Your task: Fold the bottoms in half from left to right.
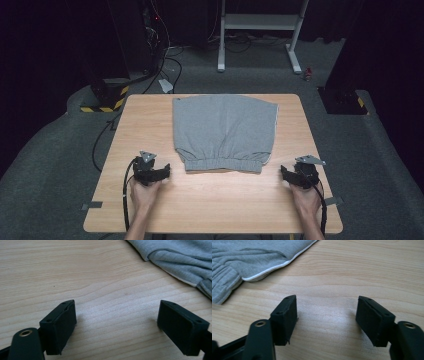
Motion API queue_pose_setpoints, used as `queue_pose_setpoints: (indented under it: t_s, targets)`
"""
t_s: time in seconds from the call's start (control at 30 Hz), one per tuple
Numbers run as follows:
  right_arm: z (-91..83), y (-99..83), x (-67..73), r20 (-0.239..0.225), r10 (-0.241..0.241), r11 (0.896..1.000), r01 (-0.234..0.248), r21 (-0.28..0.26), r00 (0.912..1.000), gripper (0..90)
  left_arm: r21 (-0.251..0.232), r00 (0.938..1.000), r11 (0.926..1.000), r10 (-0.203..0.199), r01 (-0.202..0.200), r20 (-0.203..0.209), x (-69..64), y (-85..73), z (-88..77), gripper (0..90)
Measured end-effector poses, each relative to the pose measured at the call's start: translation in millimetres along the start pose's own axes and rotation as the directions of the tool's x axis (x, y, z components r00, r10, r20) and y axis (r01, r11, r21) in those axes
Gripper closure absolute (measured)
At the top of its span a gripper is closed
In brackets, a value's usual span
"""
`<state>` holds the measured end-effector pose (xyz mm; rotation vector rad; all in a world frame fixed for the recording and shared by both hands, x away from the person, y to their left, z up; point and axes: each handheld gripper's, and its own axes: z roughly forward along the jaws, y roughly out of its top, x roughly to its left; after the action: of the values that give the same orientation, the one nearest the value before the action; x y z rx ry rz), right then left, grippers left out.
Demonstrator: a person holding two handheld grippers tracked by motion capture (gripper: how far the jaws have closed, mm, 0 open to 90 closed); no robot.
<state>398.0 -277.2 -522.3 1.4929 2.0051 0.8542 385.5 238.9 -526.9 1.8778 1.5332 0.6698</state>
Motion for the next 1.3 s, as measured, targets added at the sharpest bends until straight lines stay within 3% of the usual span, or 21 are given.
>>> queue_pose_setpoints:
  t_s: [0.1,0.17,0.33,0.57,0.73,0.8,0.97,1.0,1.3]
  targets:
    - [-0.6,0.2,-0.2,-0.002,0.000,1.000,0.000,-0.004,1.0000,36.8,-0.004,0.9999,1.0000,0.004,-0.004,0.012,-0.8,0.2,-1.7,19.1]
    - [-3.9,0.8,-1.0,-0.026,0.025,0.999,-0.025,-0.020,0.9994,38.9,-0.005,0.9991,0.9999,0.014,-0.014,0.041,-2.9,0.3,-4.2,20.1]
    - [-4.4,0.7,4.9,-0.055,0.008,0.999,-0.010,-0.049,0.9985,46.1,-0.015,0.9962,0.9993,0.037,-0.036,0.079,-6.4,0.2,-4.9,21.3]
    - [-4.5,4.8,13.9,-0.075,0.029,0.998,-0.033,-0.050,0.9968,46.0,-0.004,0.9895,0.9997,0.025,-0.025,0.142,-8.2,1.1,-4.8,23.8]
    - [-1.9,8.4,20.4,-0.130,0.018,0.999,-0.024,-0.049,0.9913,47.8,-0.001,0.9825,0.9995,0.033,-0.033,0.183,-17.0,6.9,-3.5,22.2]
    - [-1.5,8.0,22.4,-0.133,0.013,0.999,-0.019,-0.042,0.9910,49.8,-0.010,0.9759,0.9991,0.041,-0.040,0.214,-20.8,9.9,-3.3,24.8]
    - [-4.3,8.2,26.6,-0.135,0.003,0.998,-0.012,-0.066,0.9909,53.2,-0.032,0.9659,0.9980,0.061,-0.055,0.252,-30.3,18.4,-3.2,26.3]
    - [-4.1,8.4,26.9,-0.138,0.002,0.997,-0.012,-0.071,0.9905,53.2,-0.038,0.9614,0.9974,0.068,-0.060,0.267,-31.8,20.3,-3.2,25.4]
    - [1.3,9.5,30.4,-0.185,0.007,0.996,-0.023,-0.085,0.9827,48.3,-0.066,0.9528,0.9928,0.115,-0.100,0.281,-53.5,36.9,1.3,29.2]
